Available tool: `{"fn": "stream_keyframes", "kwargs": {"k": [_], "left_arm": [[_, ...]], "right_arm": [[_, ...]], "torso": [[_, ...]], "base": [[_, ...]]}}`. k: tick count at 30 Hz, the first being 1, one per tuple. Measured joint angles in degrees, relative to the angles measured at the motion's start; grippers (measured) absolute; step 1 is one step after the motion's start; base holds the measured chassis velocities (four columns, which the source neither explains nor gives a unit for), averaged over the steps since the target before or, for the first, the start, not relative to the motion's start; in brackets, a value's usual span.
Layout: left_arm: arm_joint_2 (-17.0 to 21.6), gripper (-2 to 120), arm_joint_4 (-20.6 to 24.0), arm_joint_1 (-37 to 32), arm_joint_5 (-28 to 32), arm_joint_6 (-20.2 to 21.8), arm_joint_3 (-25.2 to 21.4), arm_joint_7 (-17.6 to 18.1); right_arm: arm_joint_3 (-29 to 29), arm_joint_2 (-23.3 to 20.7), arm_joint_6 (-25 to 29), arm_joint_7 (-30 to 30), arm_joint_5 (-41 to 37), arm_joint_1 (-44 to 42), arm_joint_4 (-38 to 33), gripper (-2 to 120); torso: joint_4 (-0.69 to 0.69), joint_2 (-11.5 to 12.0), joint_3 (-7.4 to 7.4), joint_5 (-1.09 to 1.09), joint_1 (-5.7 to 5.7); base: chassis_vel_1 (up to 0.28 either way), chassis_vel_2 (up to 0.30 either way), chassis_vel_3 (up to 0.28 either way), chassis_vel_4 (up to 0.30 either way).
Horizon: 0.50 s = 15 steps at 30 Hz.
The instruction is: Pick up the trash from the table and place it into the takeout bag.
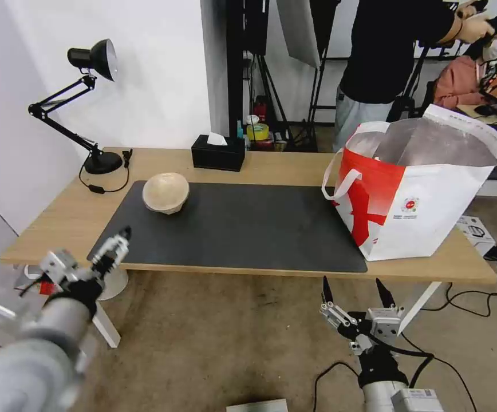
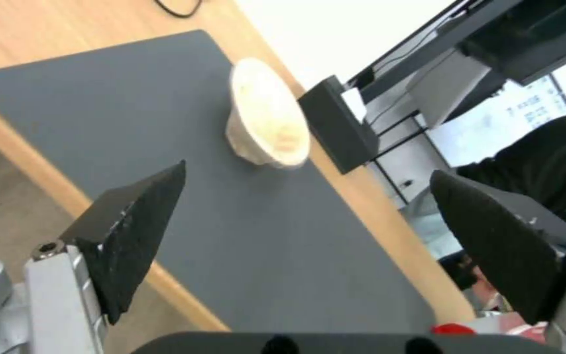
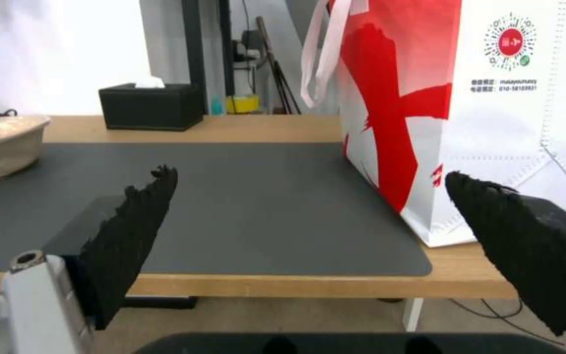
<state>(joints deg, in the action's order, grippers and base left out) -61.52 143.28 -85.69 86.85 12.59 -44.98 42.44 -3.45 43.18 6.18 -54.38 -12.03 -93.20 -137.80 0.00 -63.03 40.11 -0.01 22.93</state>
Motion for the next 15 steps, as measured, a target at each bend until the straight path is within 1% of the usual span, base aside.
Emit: {"fn": "stream_keyframes", "kwargs": {"k": [1, 3, 4, 6, 8, 9, 13, 15], "left_arm": [[0.2, 100, 0.0, 0.3, 0.3, 0.0, -0.2, -0.1], [0.6, 100, 0.0, 1.0, 3.2, 0.0, -1.5, -0.7], [0.6, 100, 0.0, 1.0, 3.2, 0.0, -1.5, -0.7], [0.6, 100, 0.0, 1.9, 6.0, -0.1, -2.5, -1.0], [0.0, 100, 0.0, 3.4, 9.6, -0.1, -3.3, -0.9], [0.0, 100, 0.0, 3.4, 9.6, -0.1, -3.3, -0.9], [-1.3, 100, 0.0, 5.6, 14.1, 0.4, -3.7, -0.7], [-1.7, 100, 0.0, 6.0, 14.9, 0.5, -3.6, -0.7]], "right_arm": [[0.0, 0.0, 0.0, 0.0, 0.0, 0.0, 0.0, 100], [0.0, 0.0, 0.0, 0.0, 0.0, 0.0, 0.0, 100], [0.0, 0.0, 0.0, 0.0, 0.0, 0.0, 0.0, 100], [0.0, 0.0, 0.0, 0.0, 0.0, 0.0, 0.0, 100], [0.0, 0.0, 0.0, 0.0, 0.0, 0.0, 0.0, 100], [0.0, 0.0, 0.0, 0.0, 0.0, 0.0, 0.0, 100], [0.0, 0.0, 0.0, 0.0, 0.0, 0.0, 0.0, 100], [0.0, 0.0, 0.0, 0.0, 0.0, 0.0, 0.0, 100]], "torso": [[0.00, 0.0, 0.00, 0.00, 0.00], [0.00, 0.0, 0.00, 0.01, 0.00], [0.00, 0.0, 0.00, 0.01, 0.00], [0.00, 0.0, 0.00, 0.01, 0.00], [0.00, 0.0, 0.00, 0.01, 0.00], [0.00, 0.0, 0.00, 0.01, 0.00], [0.00, 0.0, 0.00, 0.01, 0.00], [0.00, 0.0, 0.00, 0.01, 0.00]], "base": [[0.000, 0.000, 0.000, 0.000], [0.000, 0.000, 0.000, 0.000], [0.000, 0.000, 0.000, 0.000], [0.000, 0.000, 0.000, 0.000], [0.000, 0.000, 0.000, 0.000], [0.000, 0.000, 0.000, 0.000], [0.000, 0.000, 0.000, 0.000], [0.000, 0.000, 0.000, 0.000]]}}
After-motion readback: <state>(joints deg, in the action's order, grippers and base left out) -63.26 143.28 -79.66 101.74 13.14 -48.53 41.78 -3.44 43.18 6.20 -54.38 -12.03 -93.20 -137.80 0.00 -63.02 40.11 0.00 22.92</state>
